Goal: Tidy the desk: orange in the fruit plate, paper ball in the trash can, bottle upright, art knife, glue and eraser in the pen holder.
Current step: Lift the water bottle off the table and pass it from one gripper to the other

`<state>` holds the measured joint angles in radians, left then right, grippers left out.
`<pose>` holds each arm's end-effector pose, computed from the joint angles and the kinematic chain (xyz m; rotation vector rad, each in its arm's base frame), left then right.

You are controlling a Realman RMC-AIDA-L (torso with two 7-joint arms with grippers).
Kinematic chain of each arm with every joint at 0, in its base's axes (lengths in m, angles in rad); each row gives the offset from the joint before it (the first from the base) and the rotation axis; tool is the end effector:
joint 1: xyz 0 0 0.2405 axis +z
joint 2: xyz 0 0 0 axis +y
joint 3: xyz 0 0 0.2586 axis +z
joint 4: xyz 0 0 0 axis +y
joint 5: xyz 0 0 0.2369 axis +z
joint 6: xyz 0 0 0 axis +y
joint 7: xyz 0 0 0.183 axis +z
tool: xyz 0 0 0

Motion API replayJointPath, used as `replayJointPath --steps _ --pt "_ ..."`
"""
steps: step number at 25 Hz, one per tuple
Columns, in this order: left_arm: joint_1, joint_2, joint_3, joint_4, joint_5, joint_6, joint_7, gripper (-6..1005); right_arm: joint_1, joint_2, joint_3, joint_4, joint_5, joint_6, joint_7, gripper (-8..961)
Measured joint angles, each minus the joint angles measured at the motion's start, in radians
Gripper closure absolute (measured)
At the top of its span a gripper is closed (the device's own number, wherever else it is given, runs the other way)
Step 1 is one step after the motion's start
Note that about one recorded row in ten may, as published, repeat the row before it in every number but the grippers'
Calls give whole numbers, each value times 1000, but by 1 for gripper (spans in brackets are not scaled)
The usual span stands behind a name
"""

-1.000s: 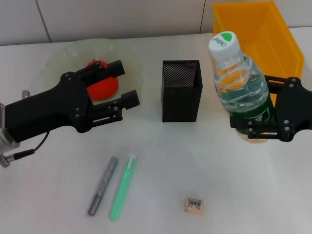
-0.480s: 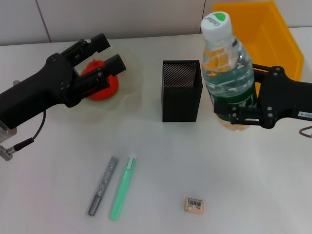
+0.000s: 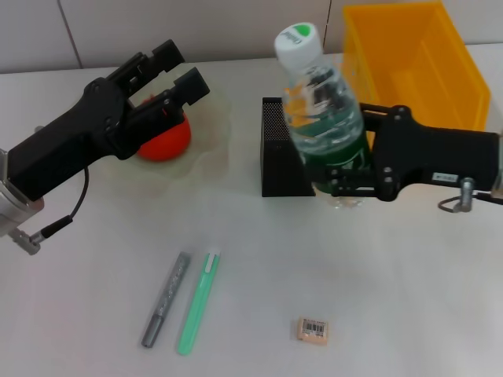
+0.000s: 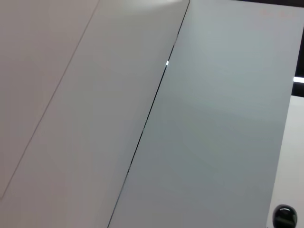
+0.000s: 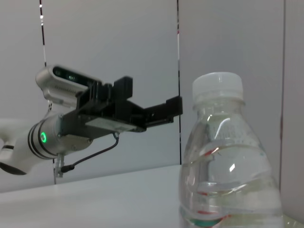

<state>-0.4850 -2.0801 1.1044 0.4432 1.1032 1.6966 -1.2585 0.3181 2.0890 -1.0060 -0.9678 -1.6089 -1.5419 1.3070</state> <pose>-0.1886 0.3491 -0.0240 -2.4182 -0.5624 -1.5916 0.2258 0.3512 -0.0017 -2.6329 0.2474 0.8423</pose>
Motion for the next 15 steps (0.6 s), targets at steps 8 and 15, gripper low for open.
replayJointPath --steps 8,15 --pt "-9 0 16 -22 -22 -2 5 215 37 1 -74 7 10 60 10 188" --pt "-32 0 66 -88 -92 -11 59 216 55 1 -98 18 38 71 13 188"
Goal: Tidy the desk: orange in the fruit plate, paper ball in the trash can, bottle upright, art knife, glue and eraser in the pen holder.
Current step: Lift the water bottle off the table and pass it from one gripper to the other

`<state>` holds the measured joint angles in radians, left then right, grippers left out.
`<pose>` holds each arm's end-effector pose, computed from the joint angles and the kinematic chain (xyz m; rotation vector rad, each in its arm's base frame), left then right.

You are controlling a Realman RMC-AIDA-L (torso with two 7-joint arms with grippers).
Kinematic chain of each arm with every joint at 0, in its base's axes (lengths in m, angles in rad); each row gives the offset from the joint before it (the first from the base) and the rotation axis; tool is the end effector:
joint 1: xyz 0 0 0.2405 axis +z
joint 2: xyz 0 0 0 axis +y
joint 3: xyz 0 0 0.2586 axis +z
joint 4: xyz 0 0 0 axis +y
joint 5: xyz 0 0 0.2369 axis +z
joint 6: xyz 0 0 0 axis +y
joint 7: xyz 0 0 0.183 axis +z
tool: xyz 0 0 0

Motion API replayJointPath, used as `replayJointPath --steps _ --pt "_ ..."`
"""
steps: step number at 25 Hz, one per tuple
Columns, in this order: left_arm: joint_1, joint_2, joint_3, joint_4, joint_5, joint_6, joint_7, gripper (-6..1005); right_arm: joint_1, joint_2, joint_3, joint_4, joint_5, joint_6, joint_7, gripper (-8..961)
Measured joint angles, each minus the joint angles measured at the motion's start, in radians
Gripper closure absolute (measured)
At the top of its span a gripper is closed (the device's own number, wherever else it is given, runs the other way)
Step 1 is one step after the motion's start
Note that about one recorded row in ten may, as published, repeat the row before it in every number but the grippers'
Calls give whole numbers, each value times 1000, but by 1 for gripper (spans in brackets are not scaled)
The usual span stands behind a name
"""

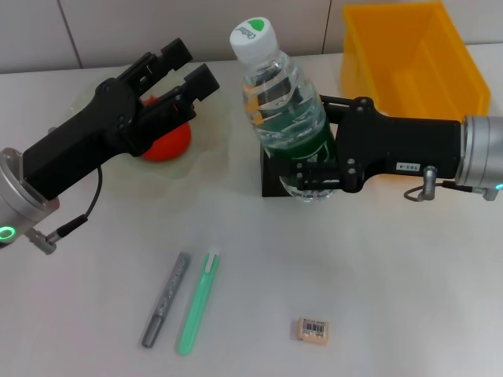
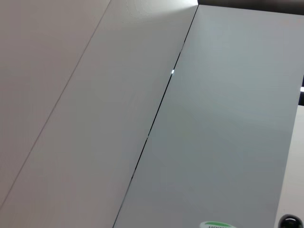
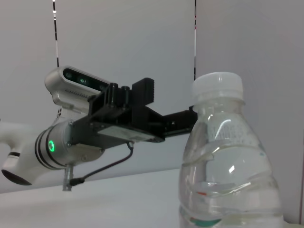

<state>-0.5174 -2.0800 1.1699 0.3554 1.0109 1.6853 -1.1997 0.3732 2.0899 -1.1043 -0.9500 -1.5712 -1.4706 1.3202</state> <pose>-0.1865 0.3508 -0.0353 -2.3832 -0.5840 -1.6173 0.1997 0.3652 -0.0216 -2.6753 0.2126 0.8524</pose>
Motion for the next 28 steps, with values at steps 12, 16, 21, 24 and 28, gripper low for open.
replayJointPath --steps 12,16,21,24,28 --pt "-21 0 25 -4 -12 -22 -7 217 53 -1 -13 40 7 15 14 188" --pt "-24 0 25 -11 -24 -25 -6 217 79 -1 -14 69 7 16 14 188" --pt "-37 0 25 -41 -50 -26 9 218 107 0 -29 100 21 35 14 189" --pt "-41 0 25 -44 -51 -26 18 218 117 0 -56 113 42 55 14 189" --pt "-45 0 31 -45 -51 -27 37 219 125 0 -80 116 45 74 13 189"
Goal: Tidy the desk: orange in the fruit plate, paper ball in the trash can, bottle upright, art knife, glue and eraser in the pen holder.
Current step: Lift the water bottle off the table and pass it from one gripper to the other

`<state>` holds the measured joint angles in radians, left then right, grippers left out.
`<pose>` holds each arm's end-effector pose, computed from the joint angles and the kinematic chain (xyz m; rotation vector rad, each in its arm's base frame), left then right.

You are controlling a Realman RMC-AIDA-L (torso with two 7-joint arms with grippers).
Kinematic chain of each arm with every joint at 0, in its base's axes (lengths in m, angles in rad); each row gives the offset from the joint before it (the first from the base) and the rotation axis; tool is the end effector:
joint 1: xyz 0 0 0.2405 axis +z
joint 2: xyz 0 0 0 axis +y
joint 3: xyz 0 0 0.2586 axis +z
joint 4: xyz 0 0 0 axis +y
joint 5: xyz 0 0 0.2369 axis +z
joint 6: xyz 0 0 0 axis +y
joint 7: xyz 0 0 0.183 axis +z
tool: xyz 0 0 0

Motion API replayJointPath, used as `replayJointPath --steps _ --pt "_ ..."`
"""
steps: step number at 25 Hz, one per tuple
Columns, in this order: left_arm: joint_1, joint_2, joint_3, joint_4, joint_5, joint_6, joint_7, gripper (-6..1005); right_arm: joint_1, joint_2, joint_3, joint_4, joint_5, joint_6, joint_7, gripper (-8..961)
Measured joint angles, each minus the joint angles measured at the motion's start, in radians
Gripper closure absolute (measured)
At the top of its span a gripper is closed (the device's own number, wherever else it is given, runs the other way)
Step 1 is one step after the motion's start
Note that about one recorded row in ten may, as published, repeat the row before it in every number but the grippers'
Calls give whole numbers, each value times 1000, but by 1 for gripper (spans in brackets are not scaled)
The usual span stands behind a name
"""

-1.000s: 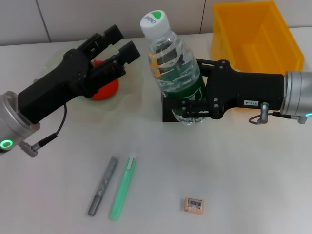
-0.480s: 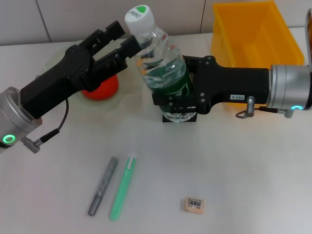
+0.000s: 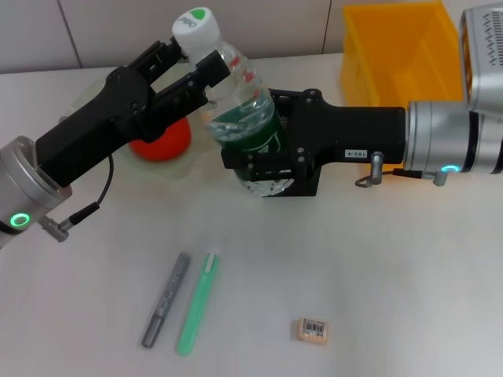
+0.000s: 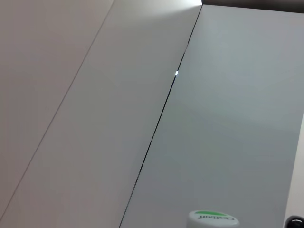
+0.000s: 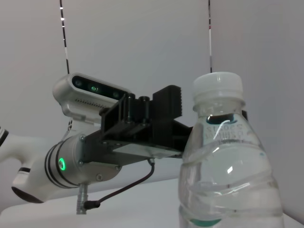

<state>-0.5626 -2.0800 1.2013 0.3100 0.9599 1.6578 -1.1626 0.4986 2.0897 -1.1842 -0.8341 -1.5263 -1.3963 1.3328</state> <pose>-0.1785 0.3604 -0.0415 -2.3713 -0.5722 -1.6115 0.1683 0.3845 -0.0522 -2.7369 0.2293 0.8883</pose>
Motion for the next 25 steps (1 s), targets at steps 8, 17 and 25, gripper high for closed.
replayJointPath --steps 8,17,25 --pt "-2 0 6 -2 -3 -16 22 219 4 0 -27 2 26 2 1 189" --pt "-4 0 6 -2 -13 -28 36 220 19 -3 -39 30 26 4 2 189" --pt "-4 0 7 -2 -15 -28 49 221 24 -4 -38 33 26 5 4 190"
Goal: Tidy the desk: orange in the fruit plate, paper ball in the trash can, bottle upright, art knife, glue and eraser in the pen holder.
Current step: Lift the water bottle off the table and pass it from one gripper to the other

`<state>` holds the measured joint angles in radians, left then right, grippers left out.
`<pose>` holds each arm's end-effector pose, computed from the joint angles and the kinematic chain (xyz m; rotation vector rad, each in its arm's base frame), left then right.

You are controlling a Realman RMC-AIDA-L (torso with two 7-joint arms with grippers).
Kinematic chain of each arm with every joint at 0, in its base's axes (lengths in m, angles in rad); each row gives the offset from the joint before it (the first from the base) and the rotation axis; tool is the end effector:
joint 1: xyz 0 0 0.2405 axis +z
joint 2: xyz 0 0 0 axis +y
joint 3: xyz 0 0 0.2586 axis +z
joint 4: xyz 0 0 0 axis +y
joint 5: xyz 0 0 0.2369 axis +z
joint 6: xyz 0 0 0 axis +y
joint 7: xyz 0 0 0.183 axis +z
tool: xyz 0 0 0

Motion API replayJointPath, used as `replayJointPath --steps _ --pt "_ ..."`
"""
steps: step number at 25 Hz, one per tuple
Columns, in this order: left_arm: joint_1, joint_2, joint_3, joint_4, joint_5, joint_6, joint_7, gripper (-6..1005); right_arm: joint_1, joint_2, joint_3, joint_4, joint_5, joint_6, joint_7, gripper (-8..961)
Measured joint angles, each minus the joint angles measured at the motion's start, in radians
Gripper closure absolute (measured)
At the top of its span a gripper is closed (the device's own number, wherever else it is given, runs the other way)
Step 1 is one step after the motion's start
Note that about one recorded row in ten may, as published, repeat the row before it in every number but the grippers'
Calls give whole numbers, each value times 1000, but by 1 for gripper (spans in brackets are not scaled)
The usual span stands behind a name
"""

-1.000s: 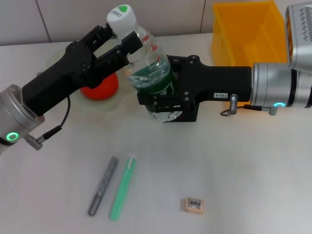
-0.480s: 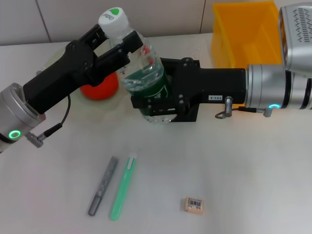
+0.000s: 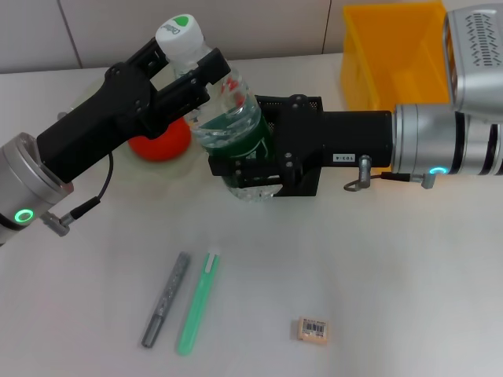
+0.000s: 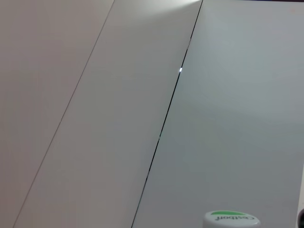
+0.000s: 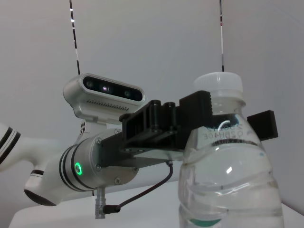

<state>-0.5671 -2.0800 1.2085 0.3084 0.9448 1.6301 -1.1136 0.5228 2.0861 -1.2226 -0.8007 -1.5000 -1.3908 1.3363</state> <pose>-0.1792 0.3655 -0.0428 -2.3530 -0.5271 -1.5716 0.1614 0.3834 -0.0617 -2.7701 0.2399 0.9054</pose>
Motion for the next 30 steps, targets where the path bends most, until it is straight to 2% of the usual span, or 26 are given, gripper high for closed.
replayJointPath --steps 10,12,30 --pt "-2 0 0 3 0 -1 0 222 3 0 0 0 0 0 10 190" --pt "-2 0 0 5 0 -2 0 414 4 0 0 1 0 0 12 190" --pt "-11 0 0 5 0 -7 -1 498 12 0 -11 22 -4 -1 17 191"
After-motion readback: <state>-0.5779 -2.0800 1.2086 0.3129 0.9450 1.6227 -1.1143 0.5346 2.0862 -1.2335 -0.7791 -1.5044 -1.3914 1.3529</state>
